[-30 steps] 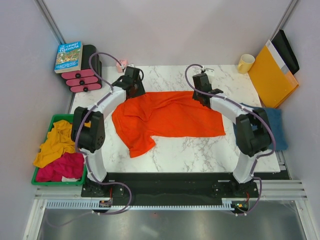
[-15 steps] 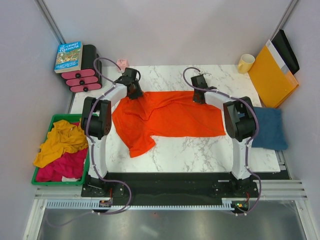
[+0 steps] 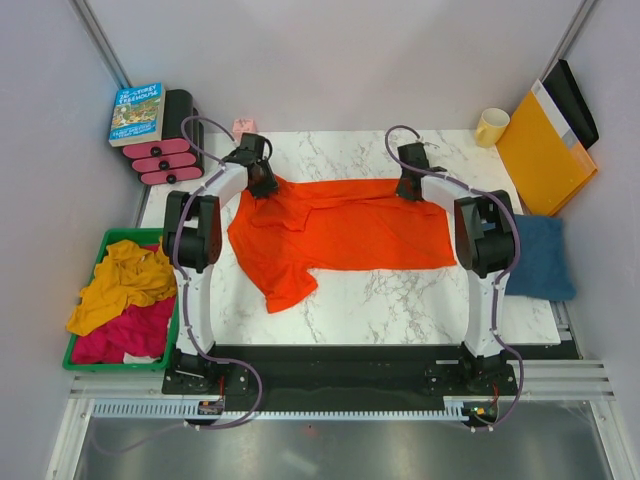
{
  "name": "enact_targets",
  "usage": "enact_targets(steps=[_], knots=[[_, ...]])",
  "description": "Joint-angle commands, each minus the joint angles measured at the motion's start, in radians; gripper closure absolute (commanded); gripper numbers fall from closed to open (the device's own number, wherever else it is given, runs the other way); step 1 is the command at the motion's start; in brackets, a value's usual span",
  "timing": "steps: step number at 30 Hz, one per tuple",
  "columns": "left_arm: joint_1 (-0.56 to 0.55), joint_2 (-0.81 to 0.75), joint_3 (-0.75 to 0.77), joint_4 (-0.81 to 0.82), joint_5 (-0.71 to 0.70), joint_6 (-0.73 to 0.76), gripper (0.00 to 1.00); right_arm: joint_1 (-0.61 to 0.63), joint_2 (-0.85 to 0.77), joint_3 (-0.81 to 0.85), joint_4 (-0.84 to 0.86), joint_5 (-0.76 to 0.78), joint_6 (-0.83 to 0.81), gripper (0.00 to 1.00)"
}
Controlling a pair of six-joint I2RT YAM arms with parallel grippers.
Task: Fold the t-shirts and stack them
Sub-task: Fold the flattened tshirt in 1/3 of the way
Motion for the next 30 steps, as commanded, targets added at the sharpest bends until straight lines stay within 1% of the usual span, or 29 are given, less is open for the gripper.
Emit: enact_targets(steps=[1,6,8,10,11,12,14,15,16,18,20,22,23,24,27,30], knots=[[0.015,0.000,0.001,-0.044,-0.024,-0.020,0.60,-0.029,0.007,-0.055,-0.088,0.016,0.029,1.00],[0.015,-0.004,-0.001,-0.049,-0.028,-0.024,0.60,-0.034,-0.004,-0.076,-0.086,0.002,0.015,1.00],[0.015,-0.014,-0.001,-0.047,-0.020,-0.028,0.60,-0.032,-0.012,-0.074,-0.040,-0.035,-0.003,0.97],[0.010,-0.050,-0.013,-0.043,-0.014,-0.032,0.59,-0.028,-0.057,-0.095,0.022,-0.101,-0.020,0.87],[0.007,-0.067,-0.024,-0.009,-0.011,-0.032,0.56,-0.028,-0.077,-0.100,0.079,-0.122,-0.023,0.81],[0.003,-0.093,-0.041,0.016,-0.003,-0.028,0.54,-0.019,-0.114,-0.097,0.099,-0.150,-0.023,0.68],[-0.010,-0.156,-0.082,0.074,0.014,-0.023,0.50,-0.012,-0.143,-0.080,0.124,-0.156,-0.025,0.54],[-0.014,-0.168,-0.090,0.083,0.015,-0.021,0.49,-0.009,-0.157,-0.044,0.123,-0.159,-0.025,0.45],[-0.020,-0.179,-0.088,0.085,0.020,-0.021,0.48,-0.006,-0.157,-0.021,0.110,-0.159,-0.026,0.42],[-0.023,-0.196,-0.087,0.085,0.025,-0.024,0.48,-0.008,-0.151,0.025,0.075,-0.155,-0.029,0.39],[-0.023,-0.201,-0.088,0.085,0.029,-0.028,0.50,-0.008,-0.144,0.038,0.063,-0.145,-0.039,0.41],[-0.023,-0.193,-0.094,0.085,0.067,-0.031,0.52,-0.012,-0.127,0.036,0.060,-0.136,-0.043,0.53],[-0.023,-0.188,-0.096,0.082,0.075,-0.034,0.55,-0.014,-0.115,0.040,0.043,-0.127,-0.043,0.58],[-0.023,-0.178,-0.097,0.082,0.084,-0.034,0.57,-0.017,-0.090,0.046,0.035,-0.118,-0.043,0.71],[-0.025,-0.161,-0.126,0.079,0.113,-0.044,0.61,-0.029,-0.042,0.058,0.011,-0.099,-0.036,0.85],[-0.025,-0.149,-0.148,0.077,0.112,-0.044,0.63,-0.034,-0.015,0.067,0.004,-0.084,-0.037,0.88]])
